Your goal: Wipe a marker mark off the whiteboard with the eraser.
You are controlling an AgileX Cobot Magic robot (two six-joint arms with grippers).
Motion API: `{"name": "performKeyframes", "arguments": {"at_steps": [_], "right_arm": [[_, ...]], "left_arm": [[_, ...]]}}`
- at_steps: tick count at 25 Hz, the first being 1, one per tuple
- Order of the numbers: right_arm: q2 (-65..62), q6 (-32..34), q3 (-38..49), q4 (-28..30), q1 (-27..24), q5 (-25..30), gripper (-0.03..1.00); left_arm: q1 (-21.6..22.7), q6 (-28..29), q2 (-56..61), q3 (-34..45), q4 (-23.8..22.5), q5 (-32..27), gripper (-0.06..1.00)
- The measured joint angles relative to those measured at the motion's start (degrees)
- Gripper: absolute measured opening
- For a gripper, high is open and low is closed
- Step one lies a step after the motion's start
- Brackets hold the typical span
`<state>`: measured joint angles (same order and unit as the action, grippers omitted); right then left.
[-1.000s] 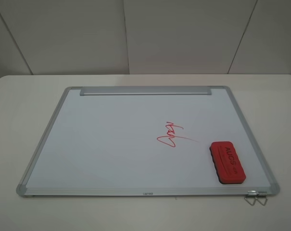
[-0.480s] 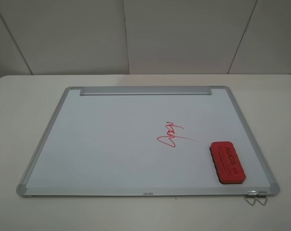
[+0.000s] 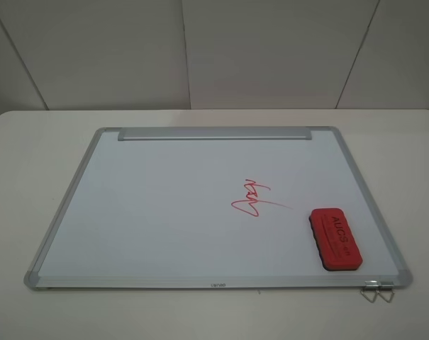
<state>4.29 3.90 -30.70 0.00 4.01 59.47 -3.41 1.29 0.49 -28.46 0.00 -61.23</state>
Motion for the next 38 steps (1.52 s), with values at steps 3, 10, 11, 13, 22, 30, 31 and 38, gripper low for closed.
{"name": "performKeyframes", "arguments": {"at_steps": [3, 10, 11, 13, 22, 30, 31, 38], "right_arm": [[-2.6, 0.0, 0.9, 0.3, 0.0, 0.6, 0.82], [-4.4, 0.0, 1.1, 0.3, -0.1, 0.9, 0.82], [-4.4, 0.0, 1.1, 0.4, -0.1, 0.9, 0.82], [-4.4, -0.1, 1.1, 0.4, -0.1, 0.9, 0.82], [-4.4, -0.1, 1.1, 0.4, -0.1, 0.9, 0.82], [-4.4, -0.1, 1.1, 0.4, -0.1, 0.9, 0.82], [-4.4, -0.1, 1.1, 0.4, -0.1, 0.9, 0.82], [-4.4, -0.1, 1.1, 0.4, -0.1, 0.9, 0.82]], "left_arm": [[0.0, 0.0, 0.0, 0.0, 0.0, 0.0, 0.77], [0.0, 0.0, 0.0, 0.0, 0.0, 0.0, 0.77], [0.0, 0.0, 0.0, 0.0, 0.0, 0.0, 0.77], [0.0, 0.0, 0.0, 0.0, 0.0, 0.0, 0.77], [0.0, 0.0, 0.0, 0.0, 0.0, 0.0, 0.77], [0.0, 0.0, 0.0, 0.0, 0.0, 0.0, 0.77], [0.0, 0.0, 0.0, 0.0, 0.0, 0.0, 0.77], [0.0, 0.0, 0.0, 0.0, 0.0, 0.0, 0.77]]}}
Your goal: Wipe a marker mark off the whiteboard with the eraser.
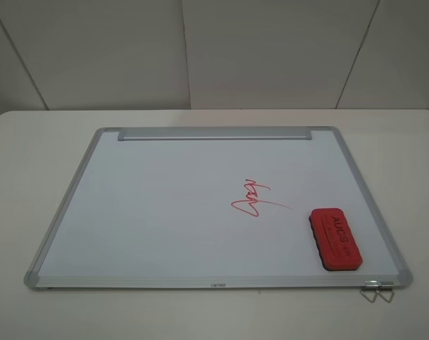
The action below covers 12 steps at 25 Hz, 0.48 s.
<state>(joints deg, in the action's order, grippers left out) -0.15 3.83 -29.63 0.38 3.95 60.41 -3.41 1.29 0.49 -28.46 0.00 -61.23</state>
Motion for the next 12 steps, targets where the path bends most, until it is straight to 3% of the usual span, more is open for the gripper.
{"name": "performKeyframes", "arguments": {"at_steps": [12], "right_arm": [[0.0, 0.0, 0.0, 0.0, 0.0, 0.0, 0.82]], "left_arm": [[0.0, 0.0, 0.0, 0.0, 0.0, 0.0, 0.77]]}}
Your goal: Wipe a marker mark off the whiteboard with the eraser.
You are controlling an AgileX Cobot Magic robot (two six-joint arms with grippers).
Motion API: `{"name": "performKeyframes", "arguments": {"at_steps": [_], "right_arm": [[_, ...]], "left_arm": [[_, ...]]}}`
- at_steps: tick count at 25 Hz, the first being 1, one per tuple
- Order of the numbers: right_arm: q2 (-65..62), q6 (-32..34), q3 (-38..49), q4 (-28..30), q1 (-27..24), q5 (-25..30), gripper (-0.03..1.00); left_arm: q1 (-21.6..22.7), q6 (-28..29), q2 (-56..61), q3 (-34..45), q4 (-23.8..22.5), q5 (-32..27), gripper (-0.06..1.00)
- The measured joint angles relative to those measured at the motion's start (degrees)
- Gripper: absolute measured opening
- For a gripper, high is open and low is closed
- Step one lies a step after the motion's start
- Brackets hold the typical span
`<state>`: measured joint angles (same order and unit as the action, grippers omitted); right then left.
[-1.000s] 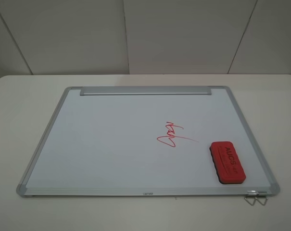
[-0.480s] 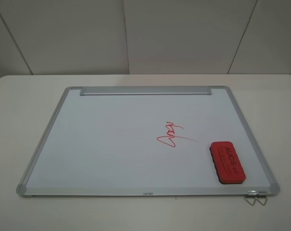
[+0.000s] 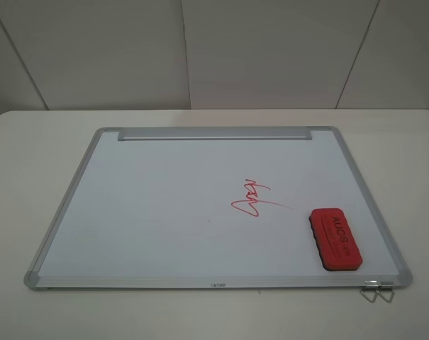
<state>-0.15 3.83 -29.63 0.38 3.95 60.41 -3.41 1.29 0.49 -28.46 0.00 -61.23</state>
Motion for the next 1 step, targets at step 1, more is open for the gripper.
{"name": "performKeyframes", "arguments": {"at_steps": [1], "right_arm": [[0.0, 0.0, 0.0, 0.0, 0.0, 0.0, 0.82]], "left_arm": [[0.0, 0.0, 0.0, 0.0, 0.0, 0.0, 0.77]]}}
